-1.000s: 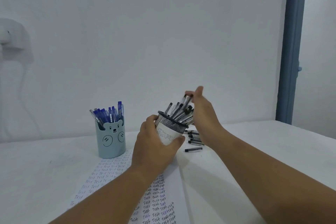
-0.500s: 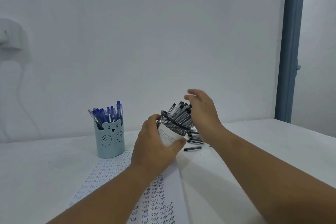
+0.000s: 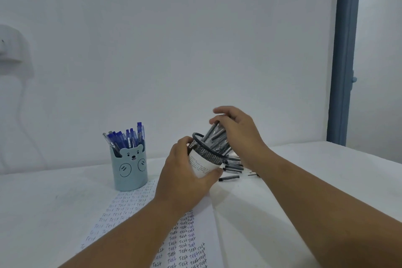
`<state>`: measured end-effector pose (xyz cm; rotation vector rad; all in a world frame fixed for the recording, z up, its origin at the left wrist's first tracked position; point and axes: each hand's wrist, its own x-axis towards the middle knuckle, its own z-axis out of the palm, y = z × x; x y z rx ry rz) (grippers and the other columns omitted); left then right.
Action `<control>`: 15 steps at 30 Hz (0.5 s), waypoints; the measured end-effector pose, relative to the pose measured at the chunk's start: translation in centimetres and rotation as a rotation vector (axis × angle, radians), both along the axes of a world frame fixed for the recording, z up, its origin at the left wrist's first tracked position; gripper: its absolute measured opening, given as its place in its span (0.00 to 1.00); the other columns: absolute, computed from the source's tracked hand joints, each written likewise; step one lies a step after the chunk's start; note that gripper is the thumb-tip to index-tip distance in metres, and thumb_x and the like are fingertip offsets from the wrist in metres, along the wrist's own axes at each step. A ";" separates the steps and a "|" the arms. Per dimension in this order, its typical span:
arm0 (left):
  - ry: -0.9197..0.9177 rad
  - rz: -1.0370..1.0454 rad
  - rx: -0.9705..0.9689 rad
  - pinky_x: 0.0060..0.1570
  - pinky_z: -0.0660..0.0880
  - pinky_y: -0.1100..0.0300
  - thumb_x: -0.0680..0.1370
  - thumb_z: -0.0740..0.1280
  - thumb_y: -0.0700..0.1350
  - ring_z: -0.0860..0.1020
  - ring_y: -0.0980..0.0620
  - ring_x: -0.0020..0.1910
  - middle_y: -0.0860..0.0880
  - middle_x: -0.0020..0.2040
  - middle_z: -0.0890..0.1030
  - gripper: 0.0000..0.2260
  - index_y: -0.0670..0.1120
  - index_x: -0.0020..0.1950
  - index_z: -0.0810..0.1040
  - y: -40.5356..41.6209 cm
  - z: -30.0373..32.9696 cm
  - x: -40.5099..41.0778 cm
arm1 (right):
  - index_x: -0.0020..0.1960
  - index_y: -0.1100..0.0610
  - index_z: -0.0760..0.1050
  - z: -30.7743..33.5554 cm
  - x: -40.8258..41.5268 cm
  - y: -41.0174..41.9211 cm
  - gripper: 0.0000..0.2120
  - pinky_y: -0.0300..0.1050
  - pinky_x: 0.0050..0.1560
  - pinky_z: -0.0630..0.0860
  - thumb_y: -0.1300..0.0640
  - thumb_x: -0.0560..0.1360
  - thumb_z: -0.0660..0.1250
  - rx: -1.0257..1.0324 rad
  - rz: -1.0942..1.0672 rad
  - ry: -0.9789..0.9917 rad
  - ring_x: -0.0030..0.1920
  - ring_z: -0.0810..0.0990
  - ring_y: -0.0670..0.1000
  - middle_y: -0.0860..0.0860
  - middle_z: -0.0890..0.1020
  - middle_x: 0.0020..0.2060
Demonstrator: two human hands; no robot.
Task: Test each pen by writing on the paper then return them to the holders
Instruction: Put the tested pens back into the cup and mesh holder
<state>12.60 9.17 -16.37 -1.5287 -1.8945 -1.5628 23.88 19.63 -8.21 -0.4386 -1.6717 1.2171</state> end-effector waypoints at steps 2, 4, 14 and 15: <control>0.010 0.017 -0.015 0.54 0.78 0.55 0.64 0.77 0.63 0.76 0.59 0.56 0.59 0.58 0.75 0.38 0.57 0.69 0.66 -0.1 -0.1 -0.3 | 0.54 0.49 0.83 -0.1 0.0 0.1 0.11 0.39 0.45 0.77 0.54 0.82 0.61 0.060 0.021 -0.086 0.45 0.83 0.44 0.47 0.86 0.48; -0.004 0.032 -0.030 0.54 0.78 0.54 0.64 0.78 0.61 0.76 0.59 0.55 0.58 0.59 0.75 0.38 0.57 0.69 0.66 -0.1 -0.1 -0.6 | 0.53 0.51 0.84 -0.4 0.0 -0.1 0.16 0.43 0.48 0.78 0.49 0.83 0.57 0.017 0.091 -0.054 0.47 0.83 0.48 0.50 0.86 0.50; -0.044 0.028 -0.034 0.55 0.78 0.52 0.64 0.78 0.62 0.76 0.58 0.55 0.58 0.58 0.75 0.36 0.58 0.67 0.67 0.0 -0.1 -0.4 | 0.50 0.52 0.84 -0.7 -0.3 0.0 0.13 0.45 0.52 0.81 0.48 0.83 0.63 0.054 -0.068 0.006 0.47 0.86 0.48 0.47 0.87 0.43; -0.050 0.028 -0.036 0.55 0.78 0.52 0.64 0.77 0.62 0.76 0.58 0.55 0.58 0.58 0.75 0.36 0.58 0.67 0.66 0.0 -0.2 -0.3 | 0.50 0.52 0.85 -0.5 -0.2 0.0 0.19 0.45 0.53 0.80 0.44 0.84 0.58 0.010 -0.050 -0.020 0.48 0.86 0.49 0.47 0.87 0.45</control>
